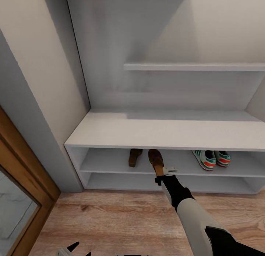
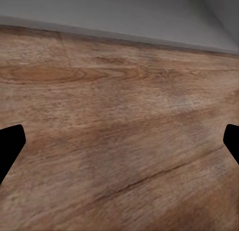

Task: Pick up the two gym shoes and the two sandals from the corridor floor and place them onto the hallstand (shoe rack) in the corridor, making sure they are on the rack and not on the floor. Arrange them so the two gym shoes are next to each other and the two sandals are next to each other.

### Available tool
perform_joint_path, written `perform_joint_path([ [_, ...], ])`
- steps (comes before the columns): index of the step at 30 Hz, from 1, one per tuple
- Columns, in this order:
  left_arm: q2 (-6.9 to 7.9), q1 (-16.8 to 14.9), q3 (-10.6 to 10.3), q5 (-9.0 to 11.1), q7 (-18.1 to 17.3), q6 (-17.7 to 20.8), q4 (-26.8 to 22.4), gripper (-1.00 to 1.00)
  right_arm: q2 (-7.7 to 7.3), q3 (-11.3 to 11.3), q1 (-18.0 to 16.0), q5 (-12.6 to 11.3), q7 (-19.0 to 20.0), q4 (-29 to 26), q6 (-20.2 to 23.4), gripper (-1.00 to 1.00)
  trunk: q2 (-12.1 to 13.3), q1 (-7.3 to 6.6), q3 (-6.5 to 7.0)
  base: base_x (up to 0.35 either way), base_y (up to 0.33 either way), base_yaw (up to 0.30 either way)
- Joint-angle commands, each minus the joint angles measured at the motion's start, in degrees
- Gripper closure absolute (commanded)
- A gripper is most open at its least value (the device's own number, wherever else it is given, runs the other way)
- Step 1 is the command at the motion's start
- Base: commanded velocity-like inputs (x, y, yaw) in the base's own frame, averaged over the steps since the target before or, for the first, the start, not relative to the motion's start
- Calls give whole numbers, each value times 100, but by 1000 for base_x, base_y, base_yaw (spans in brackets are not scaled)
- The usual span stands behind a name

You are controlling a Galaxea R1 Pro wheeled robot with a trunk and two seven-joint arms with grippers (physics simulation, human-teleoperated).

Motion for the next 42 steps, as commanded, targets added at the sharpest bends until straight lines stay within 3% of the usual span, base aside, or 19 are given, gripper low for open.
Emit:
perform_joint_path([
  [1, -4, -5, 37, -59, -24, -30, -5, -100, 6, -28, -2, 15, -7, -9, 26, 100, -2, -1, -5, 19, 0, 0],
  [11, -10, -5, 33, -59, -24, -26, 2, -100, 6, -28, -2, 15, -7, -8, 26, 100, -2, -1, -5, 219, 0, 0],
  [42, -1, -5, 37, -59, -24, -30, 2, -100, 6, -28, -2, 23, -14, -8, 26, 100, -2, -1, -5, 88, 35, 0],
])
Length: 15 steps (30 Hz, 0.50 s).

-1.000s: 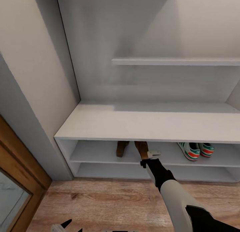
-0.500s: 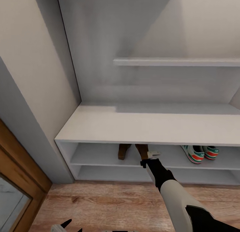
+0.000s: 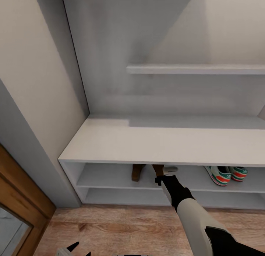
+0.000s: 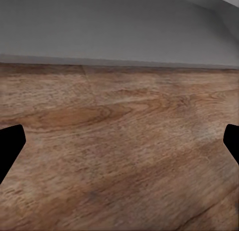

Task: Pick up the two gym shoes and the two sandals from the corridor floor and place them onto the hallstand (shoe rack) in the corridor, making sure they are on the rack and not on the floor. Arrange them so the two gym shoes are next to each other and the two sandals are next to each other.

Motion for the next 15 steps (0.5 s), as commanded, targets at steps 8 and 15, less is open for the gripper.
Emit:
perform_joint_path([
  [8, -2, -6, 37, -59, -24, -23, -4, -100, 6, -28, -2, 15, -9, -9, 26, 100, -2, -1, -5, 66, 2, 0],
  [15, 3, -6, 37, -53, -30, -30, -4, -100, 6, -28, -2, 15, -10, -9, 26, 100, -2, -1, -5, 61, 0, 0],
])
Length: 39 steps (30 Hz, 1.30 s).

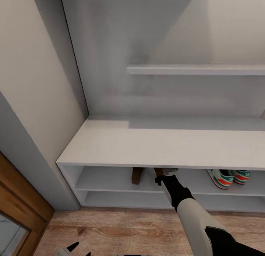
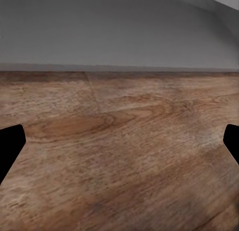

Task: Pick up the two gym shoes and the two sandals from the corridor floor and place them onto the hallstand (shoe rack) in the corridor, making sure they are on the rack and not on the floor. Arrange them so the two gym shoes are next to each other and the two sandals are next to each other.

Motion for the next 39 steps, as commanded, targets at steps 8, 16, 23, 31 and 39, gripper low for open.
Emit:
perform_joint_path([
  [8, -5, -5, 38, -56, -24, -23, -4, -100, 6, -28, -2, 14, -8, -8, 26, 100, -2, -1, -5, 38, 0, 0],
  [16, 3, -5, 39, -56, -27, -30, -4, -100, 6, -28, -2, 14, -7, -8, 26, -100, -2, -1, -5, 31, 0, 0],
  [23, 3, -5, 42, -54, -27, -30, -4, -100, 6, -28, -2, 14, -4, -8, 26, -100, -2, -1, -5, 0, 0, 0],
  [31, 3, -5, 45, -41, -27, -30, -4, -100, 6, -28, -2, 14, -8, -8, 26, -100, -2, -1, -5, 0, 0, 0],
  [39, 4, -5, 45, -32, -27, -38, -4, -100, 6, -28, -2, 14, -4, -8, 26, -100, -2, -1, -5, -198, 0, 0],
])
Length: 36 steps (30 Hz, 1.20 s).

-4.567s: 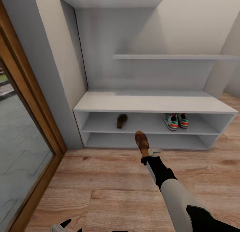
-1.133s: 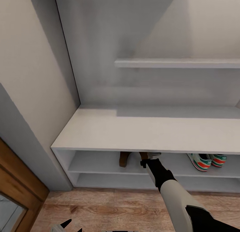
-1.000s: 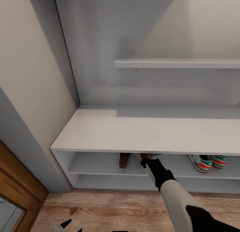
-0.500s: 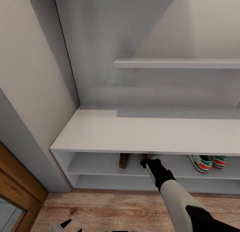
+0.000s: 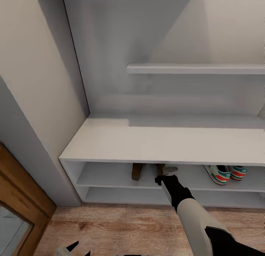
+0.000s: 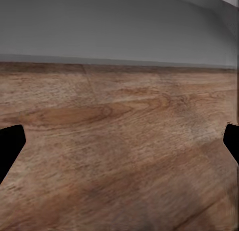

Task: Pick up the two gym shoes and the two sandals from the corridor floor and place them onto the hallstand (shoe rack) in the corridor, making sure they are on the rack and not on the floor. Arrange them so the two gym shoes are next to each other and the two sandals are next to each other.

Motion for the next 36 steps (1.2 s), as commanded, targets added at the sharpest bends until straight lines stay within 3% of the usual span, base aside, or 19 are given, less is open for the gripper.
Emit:
perform_joint_path([
  [1, -6, -5, 36, -56, -24, -29, -4, -100, 6, -28, -2, 33, 3, -8, 26, -100, -2, -4, -5, -313, 0, 0],
  [36, 9, -4, 95, -66, -23, -30, 22, -100, 6, -28, 7, 45, 1, 122, -22, -100, -2, -4, -5, -335, 0, 0],
])
